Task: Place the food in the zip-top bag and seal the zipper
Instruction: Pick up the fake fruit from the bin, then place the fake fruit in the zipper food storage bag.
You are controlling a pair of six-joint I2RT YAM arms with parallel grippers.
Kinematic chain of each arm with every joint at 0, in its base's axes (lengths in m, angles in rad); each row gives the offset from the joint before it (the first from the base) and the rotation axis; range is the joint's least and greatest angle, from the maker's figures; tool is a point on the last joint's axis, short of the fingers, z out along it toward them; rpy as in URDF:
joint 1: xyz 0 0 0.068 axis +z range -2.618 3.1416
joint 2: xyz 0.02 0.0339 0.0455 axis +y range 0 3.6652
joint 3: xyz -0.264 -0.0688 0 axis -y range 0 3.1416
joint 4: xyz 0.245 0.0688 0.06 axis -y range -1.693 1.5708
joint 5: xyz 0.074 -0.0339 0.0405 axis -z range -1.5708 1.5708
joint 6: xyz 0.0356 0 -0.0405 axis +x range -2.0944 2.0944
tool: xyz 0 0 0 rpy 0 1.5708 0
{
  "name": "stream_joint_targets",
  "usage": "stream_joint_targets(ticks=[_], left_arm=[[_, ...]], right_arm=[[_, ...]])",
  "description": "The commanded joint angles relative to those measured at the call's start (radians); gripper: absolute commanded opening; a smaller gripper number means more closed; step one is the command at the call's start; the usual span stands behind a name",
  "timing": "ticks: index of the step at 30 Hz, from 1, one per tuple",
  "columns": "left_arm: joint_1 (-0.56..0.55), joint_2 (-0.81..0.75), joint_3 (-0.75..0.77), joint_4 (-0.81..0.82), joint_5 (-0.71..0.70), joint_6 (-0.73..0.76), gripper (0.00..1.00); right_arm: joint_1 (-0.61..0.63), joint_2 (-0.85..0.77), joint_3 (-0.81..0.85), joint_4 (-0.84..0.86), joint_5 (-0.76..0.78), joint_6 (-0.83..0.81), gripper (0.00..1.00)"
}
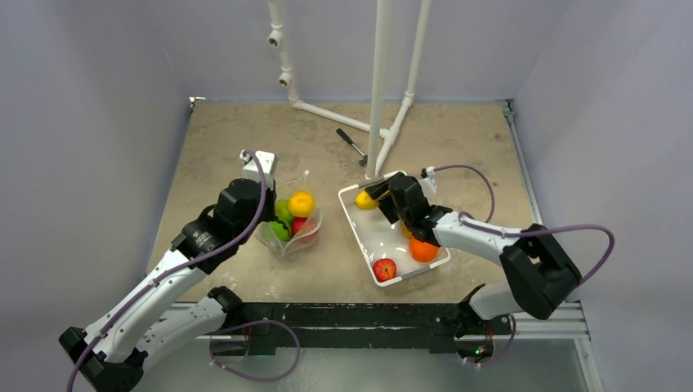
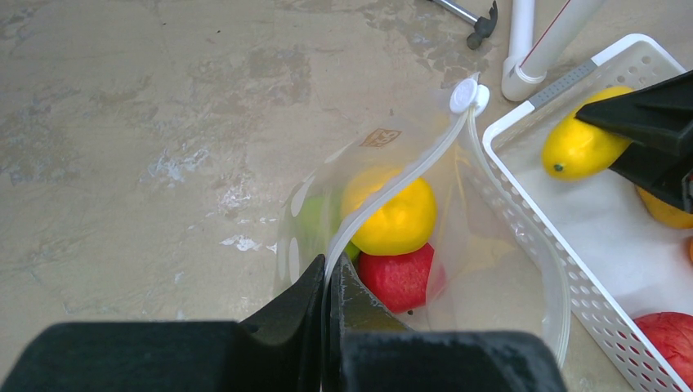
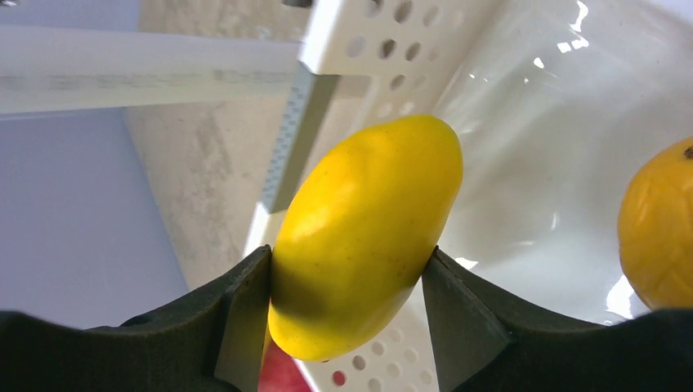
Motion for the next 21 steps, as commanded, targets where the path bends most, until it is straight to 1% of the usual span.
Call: stream_joint_targets(ticks=[1, 3, 10, 13, 17, 21], left_arm=[[0.006, -0.003, -0.005, 0.047, -0.002, 0.0, 0.0], [0.005, -0.002, -0.003, 0.047, 0.0, 0.001, 0.0], [0.005, -0.002, -0.003, 0.047, 0.0, 0.0, 0.0], [0.005, -0.004, -0.003, 0.046, -0.003, 0.001, 0.0], [0.005, -0.004, -0.003, 0.046, -0.003, 0.001, 0.0], [0.006, -0.006, -0.002, 0.046, -0.002, 0.0, 0.0]], right_arm=[[-0.003, -0.111, 0.009, -0.076, 0.091, -0.047, 0.04], [-0.004, -0.151, 0.019, -0.095, 0.098, -0.084, 0.0], [-0.004, -0.255, 0.086, -0.088, 0.122, -0.35, 0.0], [-0.002, -0.33, 0.087, -0.028, 0.051, -0.484, 0.0], [-0.001, -0.439, 0.09, 0.069, -0.087, -0.662, 0.0], [0.006, -0.463, 0.133, 0.085, -0.217, -0.777, 0.0]])
